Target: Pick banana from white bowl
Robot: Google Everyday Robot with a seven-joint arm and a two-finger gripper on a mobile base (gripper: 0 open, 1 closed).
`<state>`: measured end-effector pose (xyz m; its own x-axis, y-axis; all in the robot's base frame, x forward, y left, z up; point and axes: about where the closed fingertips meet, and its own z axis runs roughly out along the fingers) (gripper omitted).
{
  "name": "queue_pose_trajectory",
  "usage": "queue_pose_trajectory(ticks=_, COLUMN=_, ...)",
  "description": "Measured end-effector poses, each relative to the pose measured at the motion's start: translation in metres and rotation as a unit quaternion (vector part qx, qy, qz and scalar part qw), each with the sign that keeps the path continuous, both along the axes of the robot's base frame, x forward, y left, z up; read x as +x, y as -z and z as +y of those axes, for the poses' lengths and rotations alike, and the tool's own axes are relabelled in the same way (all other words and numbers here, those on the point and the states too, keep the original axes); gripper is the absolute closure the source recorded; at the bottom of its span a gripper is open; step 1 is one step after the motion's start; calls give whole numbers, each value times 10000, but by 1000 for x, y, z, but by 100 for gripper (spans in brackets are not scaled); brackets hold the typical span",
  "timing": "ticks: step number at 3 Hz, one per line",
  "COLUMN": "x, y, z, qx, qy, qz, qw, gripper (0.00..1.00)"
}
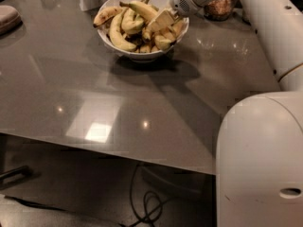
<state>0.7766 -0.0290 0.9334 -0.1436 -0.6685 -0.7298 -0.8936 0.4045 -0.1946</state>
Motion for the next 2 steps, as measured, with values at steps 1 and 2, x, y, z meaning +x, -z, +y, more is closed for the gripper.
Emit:
queue_pose_trajectory(ticks=1, x=1, y=4, z=-1, qx=-25, qy=54, qz=86, qw=9999, gripper=69)
queue_pose_trajectory(ticks=2, x=1, y=5, z=-1, qx=-31, qy=68, qz=106, qw=9999, gripper=93)
